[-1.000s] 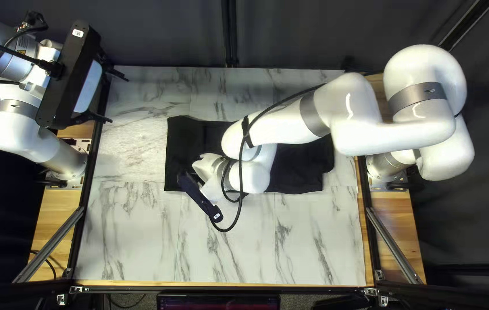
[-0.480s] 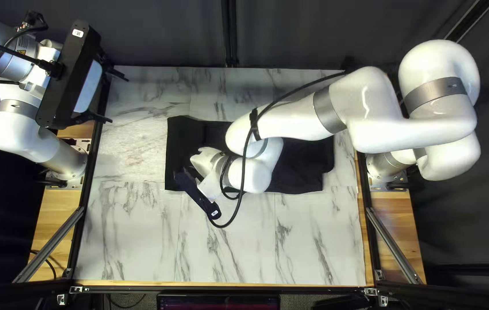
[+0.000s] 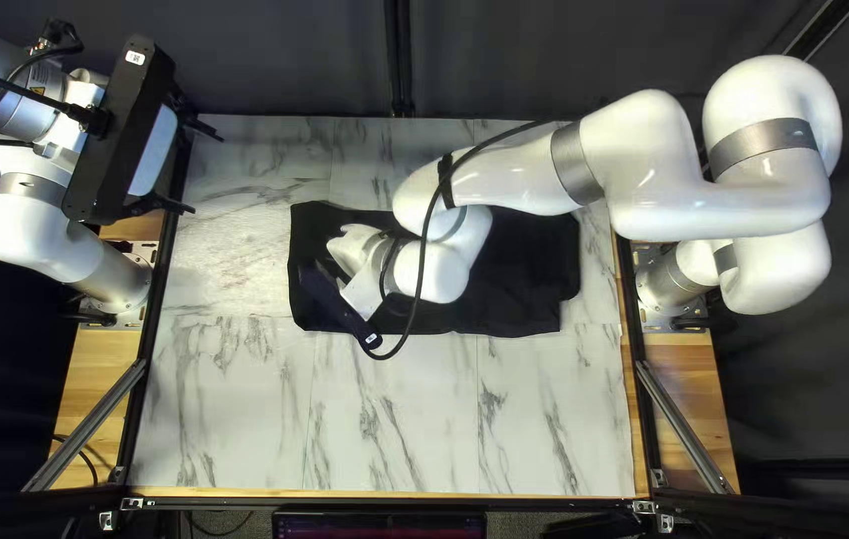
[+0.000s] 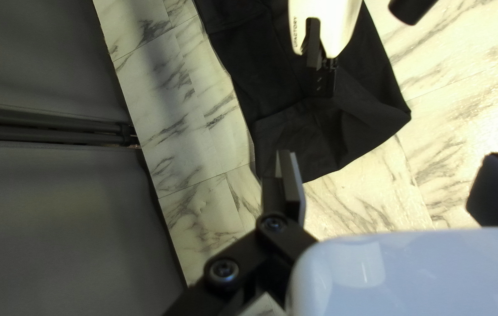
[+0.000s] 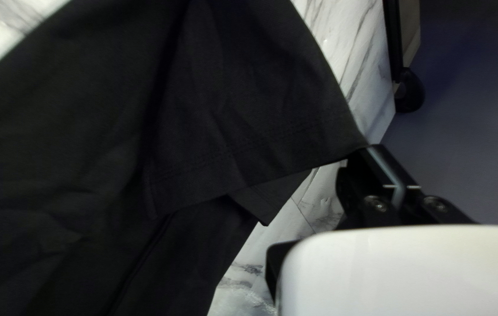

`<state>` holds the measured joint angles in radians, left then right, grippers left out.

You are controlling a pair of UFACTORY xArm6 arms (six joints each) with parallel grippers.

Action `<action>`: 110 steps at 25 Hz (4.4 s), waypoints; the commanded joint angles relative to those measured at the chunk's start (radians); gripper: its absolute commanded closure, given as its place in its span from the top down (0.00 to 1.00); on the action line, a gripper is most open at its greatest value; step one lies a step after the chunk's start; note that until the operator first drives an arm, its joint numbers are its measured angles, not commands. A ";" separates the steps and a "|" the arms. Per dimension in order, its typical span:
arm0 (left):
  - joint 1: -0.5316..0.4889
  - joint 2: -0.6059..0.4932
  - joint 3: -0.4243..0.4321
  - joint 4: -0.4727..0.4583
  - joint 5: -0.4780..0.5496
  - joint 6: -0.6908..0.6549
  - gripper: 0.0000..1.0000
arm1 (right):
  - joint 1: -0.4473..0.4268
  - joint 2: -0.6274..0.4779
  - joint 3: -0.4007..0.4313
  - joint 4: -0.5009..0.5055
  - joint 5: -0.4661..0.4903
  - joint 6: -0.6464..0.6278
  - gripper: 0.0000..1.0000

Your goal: Fold t-shirt

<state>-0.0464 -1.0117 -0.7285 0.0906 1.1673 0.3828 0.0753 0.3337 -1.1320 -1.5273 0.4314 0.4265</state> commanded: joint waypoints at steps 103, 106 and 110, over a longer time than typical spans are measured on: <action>0.000 0.000 0.000 0.000 0.000 0.000 1.00 | -0.181 -0.181 0.292 -0.478 -0.251 0.441 1.00; 0.000 0.000 0.000 0.000 0.000 0.000 1.00 | -0.207 -0.287 0.372 -0.345 -0.265 0.326 1.00; 0.000 0.000 0.000 0.000 0.000 0.000 1.00 | -0.172 -0.360 0.419 0.067 -0.198 0.064 1.00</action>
<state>-0.0464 -1.0117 -0.7285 0.0906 1.1673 0.3828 -0.1182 0.0569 -0.7678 -1.8056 0.1809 0.7200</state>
